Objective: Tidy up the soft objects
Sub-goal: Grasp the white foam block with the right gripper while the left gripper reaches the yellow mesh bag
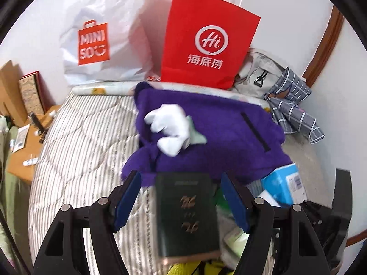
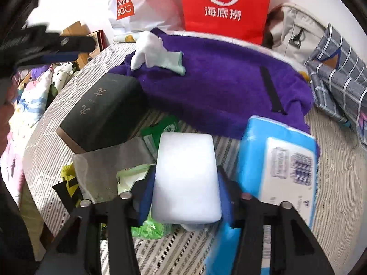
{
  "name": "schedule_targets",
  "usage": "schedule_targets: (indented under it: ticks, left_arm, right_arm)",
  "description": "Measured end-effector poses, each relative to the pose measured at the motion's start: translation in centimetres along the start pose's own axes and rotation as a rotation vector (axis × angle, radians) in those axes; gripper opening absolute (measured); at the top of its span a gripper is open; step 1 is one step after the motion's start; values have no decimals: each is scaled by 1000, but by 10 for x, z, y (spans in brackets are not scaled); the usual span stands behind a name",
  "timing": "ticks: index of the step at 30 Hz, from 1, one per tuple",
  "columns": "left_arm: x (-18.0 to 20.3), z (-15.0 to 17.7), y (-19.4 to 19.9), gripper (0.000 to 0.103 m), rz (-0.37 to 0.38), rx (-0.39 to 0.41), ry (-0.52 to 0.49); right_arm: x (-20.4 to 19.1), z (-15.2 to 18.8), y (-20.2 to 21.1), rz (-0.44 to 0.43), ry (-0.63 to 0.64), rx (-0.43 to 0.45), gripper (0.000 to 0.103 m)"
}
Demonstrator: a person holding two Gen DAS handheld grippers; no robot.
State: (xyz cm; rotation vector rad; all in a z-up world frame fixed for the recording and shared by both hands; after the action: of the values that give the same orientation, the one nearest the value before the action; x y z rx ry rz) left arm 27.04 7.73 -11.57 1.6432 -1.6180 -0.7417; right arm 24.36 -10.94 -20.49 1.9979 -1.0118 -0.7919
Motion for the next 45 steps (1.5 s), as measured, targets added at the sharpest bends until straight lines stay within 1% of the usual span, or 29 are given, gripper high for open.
schedule_targets:
  ticks: [4, 7, 11, 14, 18, 21, 26, 30, 36, 39, 40, 42, 44, 45]
  left_arm:
    - [-9, 15, 8, 70, -20, -3, 11]
    - [-13, 28, 13, 70, -18, -11, 22]
    - [-14, 52, 20, 70, -30, -25, 22]
    - [-15, 71, 24, 70, -34, -39, 32]
    - [-17, 97, 26, 70, -24, -73, 68]
    - [-12, 117, 29, 70, 8, -87, 80]
    - [3, 138, 35, 70, 45, -76, 68]
    - [18, 152, 34, 69, 94, -57, 54]
    - [33, 169, 20, 68, 113, -53, 41]
    - [39, 172, 15, 64, 137, -38, 46]
    - [40, 173, 14, 58, 141, -32, 45]
    - [43, 172, 9, 53, 134, -29, 45]
    - [45, 172, 8, 43, 143, -24, 44]
    - [46, 171, 8, 41, 148, -18, 47]
  right_arm:
    - [-7, 3, 24, -12, 4, 90, 49]
    - [-12, 10, 43, 3, 8, 148, 49]
    - [-16, 24, 63, 18, -7, 195, 49]
    - [-20, 39, 75, 3, -33, 222, 49]
    - [-25, 58, 89, -15, -57, 236, 49]
    - [-29, 73, 101, -18, -60, 252, 49]
    - [-29, 95, 114, -13, -77, 279, 49]
    - [-23, 112, 117, 3, -96, 288, 49]
    - [-13, 142, 111, 7, -125, 284, 49]
    - [-6, 154, 105, 4, -147, 272, 49]
    - [-4, 157, 103, 4, -152, 266, 49]
    - [0, 161, 97, 2, -160, 252, 49]
    - [3, 165, 94, 14, -171, 248, 49]
    - [5, 166, 94, 20, -171, 250, 49]
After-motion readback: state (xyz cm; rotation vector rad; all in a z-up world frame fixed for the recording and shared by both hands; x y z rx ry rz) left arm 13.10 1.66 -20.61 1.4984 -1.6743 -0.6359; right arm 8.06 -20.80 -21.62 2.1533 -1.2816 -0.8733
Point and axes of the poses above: each gripper's, at about its wrist camera, not at the fingertips, and y roughly against the way its jaws point, x to its right, z to its underside, the point moved 3 cm from there along -y, roughly the way its jaws point, and after that the axes turned 8 degrees about -z, right-handed, at the moved point
